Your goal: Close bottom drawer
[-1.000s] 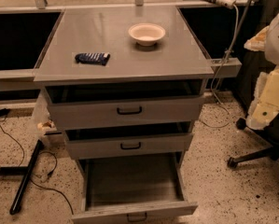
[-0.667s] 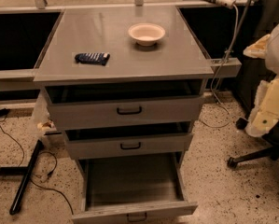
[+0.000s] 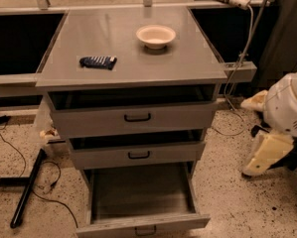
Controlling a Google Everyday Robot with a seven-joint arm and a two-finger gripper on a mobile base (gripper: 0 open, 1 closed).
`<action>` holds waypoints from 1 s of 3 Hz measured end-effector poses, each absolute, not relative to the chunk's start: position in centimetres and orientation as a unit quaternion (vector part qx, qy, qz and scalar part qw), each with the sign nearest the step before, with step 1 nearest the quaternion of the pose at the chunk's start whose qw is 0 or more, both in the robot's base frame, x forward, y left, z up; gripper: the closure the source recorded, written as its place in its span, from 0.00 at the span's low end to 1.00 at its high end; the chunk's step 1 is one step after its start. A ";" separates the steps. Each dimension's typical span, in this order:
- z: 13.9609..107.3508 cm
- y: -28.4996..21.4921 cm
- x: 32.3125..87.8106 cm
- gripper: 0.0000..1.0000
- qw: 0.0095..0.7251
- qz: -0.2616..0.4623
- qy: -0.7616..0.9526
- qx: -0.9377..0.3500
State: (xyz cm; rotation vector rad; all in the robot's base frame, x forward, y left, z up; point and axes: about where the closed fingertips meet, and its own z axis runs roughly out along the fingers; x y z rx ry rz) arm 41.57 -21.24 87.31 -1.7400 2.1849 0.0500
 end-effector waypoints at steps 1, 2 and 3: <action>81.0 -21.7 41.8 0.51 0.186 0.016 0.765 -0.617; 81.9 -21.6 42.2 0.74 0.192 0.009 0.765 -0.615; 81.9 -21.6 42.1 0.97 0.191 0.010 0.765 -0.615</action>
Offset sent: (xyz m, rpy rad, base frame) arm 0.0001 -0.0031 -0.0414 0.0076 -0.0090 0.0090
